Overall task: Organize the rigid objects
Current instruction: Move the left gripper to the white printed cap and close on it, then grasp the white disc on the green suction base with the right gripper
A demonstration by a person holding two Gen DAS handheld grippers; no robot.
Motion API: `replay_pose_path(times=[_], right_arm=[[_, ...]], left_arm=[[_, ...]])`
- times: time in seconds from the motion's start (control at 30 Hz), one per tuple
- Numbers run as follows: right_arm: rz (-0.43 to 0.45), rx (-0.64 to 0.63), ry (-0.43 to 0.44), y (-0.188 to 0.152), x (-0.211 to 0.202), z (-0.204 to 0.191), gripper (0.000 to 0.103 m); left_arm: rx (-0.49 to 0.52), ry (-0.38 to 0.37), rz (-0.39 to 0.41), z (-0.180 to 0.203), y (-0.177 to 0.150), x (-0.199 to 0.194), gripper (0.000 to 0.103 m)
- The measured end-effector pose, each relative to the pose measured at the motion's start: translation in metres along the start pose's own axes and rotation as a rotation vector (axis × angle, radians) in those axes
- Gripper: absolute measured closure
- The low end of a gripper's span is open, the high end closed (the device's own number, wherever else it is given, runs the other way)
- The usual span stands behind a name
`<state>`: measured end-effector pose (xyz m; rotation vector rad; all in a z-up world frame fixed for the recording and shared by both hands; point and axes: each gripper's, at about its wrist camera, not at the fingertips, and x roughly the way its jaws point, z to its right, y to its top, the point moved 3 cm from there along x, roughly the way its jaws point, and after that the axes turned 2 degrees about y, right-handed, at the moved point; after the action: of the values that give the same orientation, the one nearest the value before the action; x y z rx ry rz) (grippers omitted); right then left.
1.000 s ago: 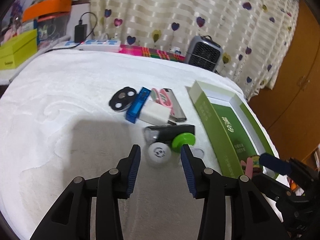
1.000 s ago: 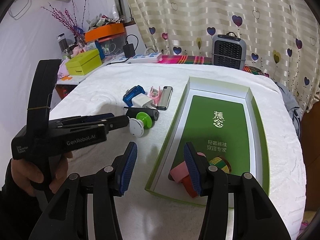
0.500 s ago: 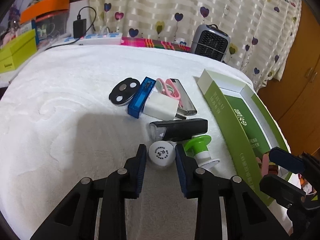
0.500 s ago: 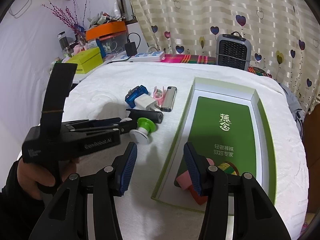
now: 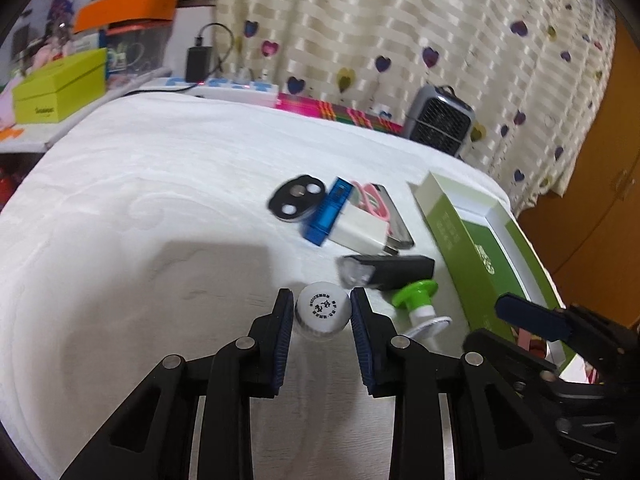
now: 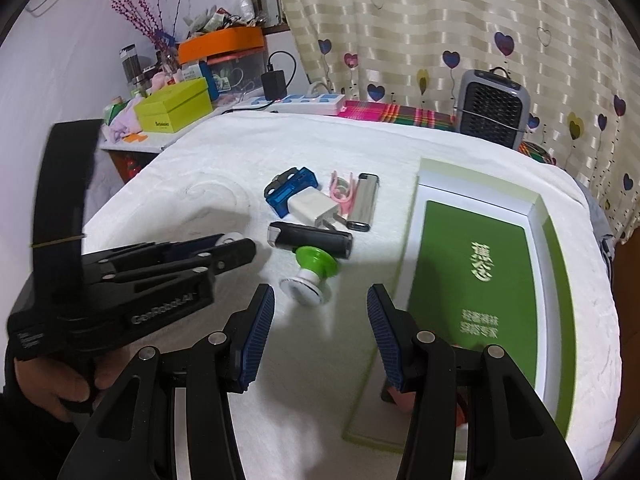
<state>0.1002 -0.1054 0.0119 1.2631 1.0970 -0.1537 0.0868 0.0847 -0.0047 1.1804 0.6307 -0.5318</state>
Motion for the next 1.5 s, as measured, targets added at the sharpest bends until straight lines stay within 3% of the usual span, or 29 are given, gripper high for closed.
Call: replay_pose_path(times=[0.73,0.83,0.9,1.5], right_arm=[[-0.132,-0.036,-0.041,0.017,0.055,-0.015,0.053],[-0.140,-0.056,-0.061,0.016,0.058,-0.017,0.062],[-0.134,-0.062,-0.071,0.016,0.056,-0.017,0.068],[-0.030,-0.052,-0.028,0.014,0.019,-0.021,0.068]], left_arm=[[-0.070,-0.040,0.032,-0.015,0.004,-0.015,0.075],[-0.067,-0.043,0.031,-0.014,0.004,-0.015,0.075],[-0.066,-0.044,0.031,-0.014,0.004,-0.015,0.075],[-0.007,-0.060,0.051,0.000,0.000,-0.018,0.075]])
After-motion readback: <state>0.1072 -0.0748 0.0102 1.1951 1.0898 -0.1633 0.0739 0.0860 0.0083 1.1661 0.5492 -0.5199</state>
